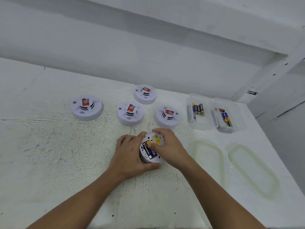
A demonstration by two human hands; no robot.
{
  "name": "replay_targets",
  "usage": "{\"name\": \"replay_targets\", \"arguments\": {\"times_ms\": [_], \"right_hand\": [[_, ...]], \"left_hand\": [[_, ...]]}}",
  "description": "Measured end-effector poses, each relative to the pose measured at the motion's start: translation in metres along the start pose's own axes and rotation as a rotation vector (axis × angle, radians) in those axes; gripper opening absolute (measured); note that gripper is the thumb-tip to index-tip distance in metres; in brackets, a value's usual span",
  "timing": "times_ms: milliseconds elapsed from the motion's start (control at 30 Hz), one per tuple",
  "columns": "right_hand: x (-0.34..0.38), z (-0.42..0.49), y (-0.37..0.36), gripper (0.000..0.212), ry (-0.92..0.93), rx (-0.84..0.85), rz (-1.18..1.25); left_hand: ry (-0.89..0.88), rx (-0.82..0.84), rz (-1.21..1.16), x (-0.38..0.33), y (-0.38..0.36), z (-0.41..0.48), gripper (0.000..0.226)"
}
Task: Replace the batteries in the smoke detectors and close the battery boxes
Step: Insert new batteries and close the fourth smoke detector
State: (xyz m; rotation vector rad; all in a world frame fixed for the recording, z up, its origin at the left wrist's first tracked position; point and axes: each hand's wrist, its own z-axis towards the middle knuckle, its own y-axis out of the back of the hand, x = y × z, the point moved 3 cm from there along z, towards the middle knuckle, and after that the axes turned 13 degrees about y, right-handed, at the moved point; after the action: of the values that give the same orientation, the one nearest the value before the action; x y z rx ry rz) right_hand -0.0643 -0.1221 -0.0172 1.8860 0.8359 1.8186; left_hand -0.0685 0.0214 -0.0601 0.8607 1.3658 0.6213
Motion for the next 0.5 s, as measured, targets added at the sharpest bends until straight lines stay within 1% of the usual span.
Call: {"name": "replay_targets", "arguments": {"times_ms": [200, 333, 500], "right_hand": [[-0.001, 0.003, -0.006, 0.042, -0.059, -0.062, 0.077], [-0.005, 0.007, -0.009, 0.037, -0.07, -0.09, 0.059], [-0.006, 0.007, -0.012, 0.035, -0.058, -0.065, 0.022]], "left_hand": [[0.008, -0.004, -0.024, -0.002, 0.003, -0.002, 0.115], [0.009, -0.007, -0.028, -0.002, 0.003, -0.001, 0.115], [0.01, 0.005, -0.042, -0.001, 0.003, 0.0, 0.115]]}}
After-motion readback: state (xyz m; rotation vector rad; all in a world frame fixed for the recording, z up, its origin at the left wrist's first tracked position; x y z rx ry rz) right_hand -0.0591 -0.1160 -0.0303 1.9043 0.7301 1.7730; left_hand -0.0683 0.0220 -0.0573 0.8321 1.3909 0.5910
